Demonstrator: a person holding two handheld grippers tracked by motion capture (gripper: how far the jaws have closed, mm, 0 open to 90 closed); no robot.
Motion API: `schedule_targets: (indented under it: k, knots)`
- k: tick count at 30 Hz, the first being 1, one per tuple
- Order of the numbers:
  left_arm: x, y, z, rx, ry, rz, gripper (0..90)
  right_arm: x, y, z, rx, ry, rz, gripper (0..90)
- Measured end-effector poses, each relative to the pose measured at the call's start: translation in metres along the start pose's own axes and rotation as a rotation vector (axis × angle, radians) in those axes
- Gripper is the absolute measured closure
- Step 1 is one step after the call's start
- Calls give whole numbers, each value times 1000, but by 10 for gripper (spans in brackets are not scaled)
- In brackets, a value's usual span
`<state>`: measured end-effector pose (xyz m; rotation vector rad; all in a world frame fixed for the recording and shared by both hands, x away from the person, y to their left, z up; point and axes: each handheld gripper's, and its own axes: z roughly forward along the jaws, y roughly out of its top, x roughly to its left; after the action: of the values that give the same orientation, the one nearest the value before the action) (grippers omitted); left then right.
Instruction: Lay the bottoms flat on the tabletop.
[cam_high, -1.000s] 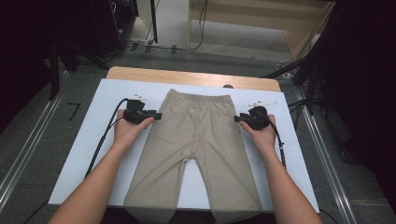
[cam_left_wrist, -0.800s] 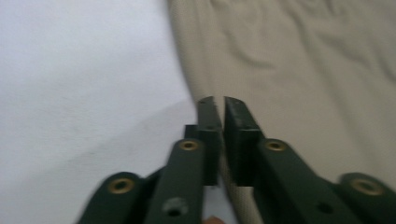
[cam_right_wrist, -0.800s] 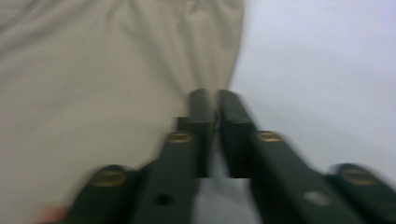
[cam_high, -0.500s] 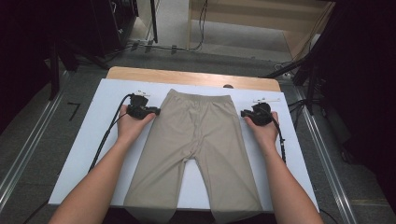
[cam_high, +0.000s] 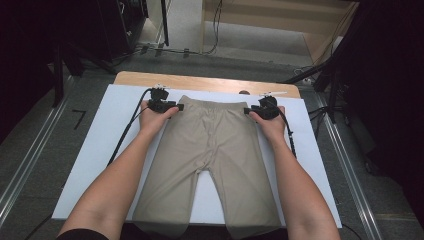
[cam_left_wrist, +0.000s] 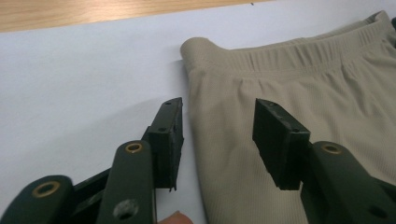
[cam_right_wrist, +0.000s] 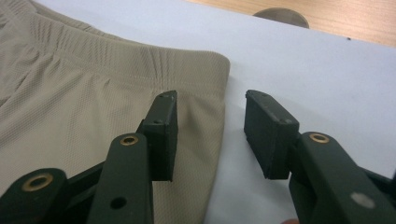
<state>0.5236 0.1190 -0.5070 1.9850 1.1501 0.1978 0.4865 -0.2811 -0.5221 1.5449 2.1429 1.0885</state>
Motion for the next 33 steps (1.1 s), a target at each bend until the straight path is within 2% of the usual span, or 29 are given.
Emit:
schedule_targets:
  k: [3, 4, 5, 6, 8, 10, 12, 15, 17, 18, 19, 23, 24, 26, 27, 28, 30, 31, 33]
  knots:
    - [-4, 2, 4, 0, 15, 28, 602, 3, 3, 4, 6, 13, -40, 528]
    - [-4, 2, 5, 5, 34, 37, 637, 5, 4, 5, 9, 20, -48, 538]
    - [-4, 3, 5, 13, 67, 51, 726, 7, 5, 7, 13, 19, -72, 592]
    - [-4, 4, 5, 17, 77, 44, 817, 9, 6, 7, 17, -3, -83, 700]
    - [-3, 6, 5, 35, 71, 40, 900, 9, 7, 8, 22, -22, -66, 824]
    - [-5, 8, 5, 52, 93, 58, 900, 6, 8, 8, 32, -11, -36, 852]
    - [-7, 11, 5, 60, 133, 85, 900, 5, 11, 8, 44, -25, -51, 859]
    - [-2, 16, 1, 26, 146, 81, 900, 5, 19, 6, 28, -62, -69, 861]
    - [2, 20, -1, 28, 155, 93, 900, 6, 25, 6, 20, -67, -84, 862]
    - [4, 21, -1, 39, 174, 110, 900, 7, 27, 7, 26, -73, -95, 861]
    - [5, 21, -1, 45, 174, 112, 900, 7, 29, 8, 30, -75, -108, 861]
    - [10, 19, 4, 54, 184, 100, 900, 7, 27, 17, 49, -92, -110, 862]
    - [10, 19, 6, 57, 196, 108, 900, 6, 26, 19, 55, -103, -111, 862]
    - [10, 19, 8, 47, 196, 95, 900, 6, 25, 21, 37, -112, -108, 863]
    - [10, 19, 9, 46, 199, 92, 900, 9, 25, 20, 19, -147, -127, 863]
    - [10, 19, 10, 41, 203, 93, 900, 10, 26, 20, 6, -154, -132, 863]
    - [11, 18, 11, 31, 193, 82, 900, 8, 23, 24, 9, -145, -111, 862]
    - [12, 18, 11, 27, 189, 72, 900, 5, 21, 24, -5, -123, -75, 860]
    - [15, 17, 10, 18, 162, 60, 900, 4, 21, 24, -3, -115, -62, 843]
